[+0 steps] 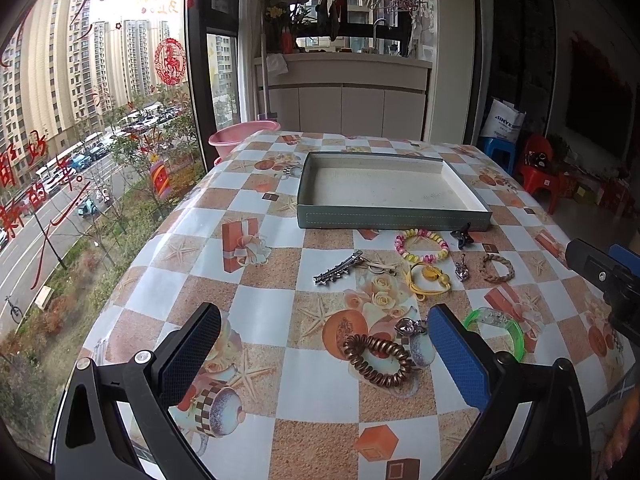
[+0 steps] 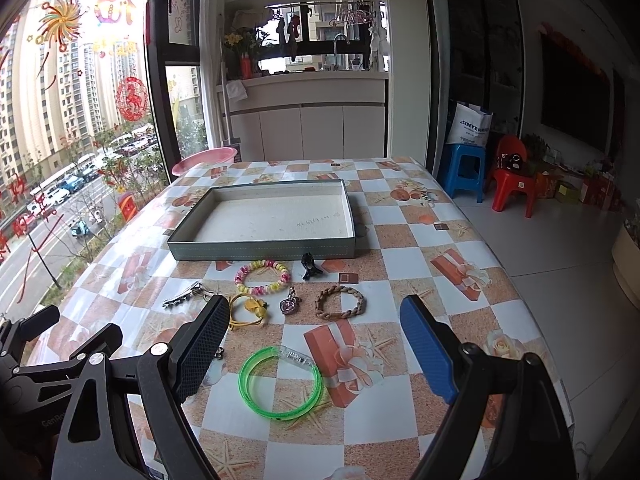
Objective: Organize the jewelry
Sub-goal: 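Grasp the brown coiled hair tie with the left tool while the right tool grasps the green bangle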
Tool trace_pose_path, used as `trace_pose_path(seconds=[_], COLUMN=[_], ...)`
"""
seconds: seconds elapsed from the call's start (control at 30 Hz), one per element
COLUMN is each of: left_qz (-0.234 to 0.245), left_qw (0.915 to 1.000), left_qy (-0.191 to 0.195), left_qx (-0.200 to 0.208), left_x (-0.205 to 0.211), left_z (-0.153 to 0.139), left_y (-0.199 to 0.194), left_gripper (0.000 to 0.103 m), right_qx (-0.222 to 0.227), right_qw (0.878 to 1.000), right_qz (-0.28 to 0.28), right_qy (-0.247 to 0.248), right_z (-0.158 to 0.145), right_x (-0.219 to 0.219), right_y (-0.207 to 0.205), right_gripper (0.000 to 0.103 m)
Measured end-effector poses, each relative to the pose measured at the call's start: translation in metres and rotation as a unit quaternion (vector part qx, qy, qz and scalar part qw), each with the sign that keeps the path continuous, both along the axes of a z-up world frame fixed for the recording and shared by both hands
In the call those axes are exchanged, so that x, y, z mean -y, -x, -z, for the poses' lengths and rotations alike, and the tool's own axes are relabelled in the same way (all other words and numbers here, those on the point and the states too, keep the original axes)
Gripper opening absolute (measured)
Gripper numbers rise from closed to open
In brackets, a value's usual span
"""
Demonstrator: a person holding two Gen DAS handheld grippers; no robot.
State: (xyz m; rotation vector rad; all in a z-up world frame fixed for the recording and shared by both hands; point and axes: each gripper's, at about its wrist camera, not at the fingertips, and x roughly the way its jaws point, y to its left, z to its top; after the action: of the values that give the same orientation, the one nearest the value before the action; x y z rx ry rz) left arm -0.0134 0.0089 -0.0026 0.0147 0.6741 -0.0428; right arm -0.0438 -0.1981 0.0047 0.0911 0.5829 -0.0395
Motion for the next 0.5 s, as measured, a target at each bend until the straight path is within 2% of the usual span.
trace_pose_path(seconds=[0.23, 0.5], left_qz=[0.012, 0.032], left_qw=[0.9982, 0.9889], left_qy=[0.005, 0.035], left_qx=[-0.058, -0.141], left_x=[-0.007, -0.015], left_z=[0.024, 0.058], left_y=[-0.016, -0.043], left_gripper=[0.103, 0.103], right_qx=[-0.039, -0.126], right_qw=[0.999, 0.992], right_qz=[0.005, -0.012], right_qy=[-0.007, -0.029], right_z=[0.017, 0.055], right_x=[0.019, 0.033], right_y=[-0.007, -0.019], right_gripper=[0.089, 0.089])
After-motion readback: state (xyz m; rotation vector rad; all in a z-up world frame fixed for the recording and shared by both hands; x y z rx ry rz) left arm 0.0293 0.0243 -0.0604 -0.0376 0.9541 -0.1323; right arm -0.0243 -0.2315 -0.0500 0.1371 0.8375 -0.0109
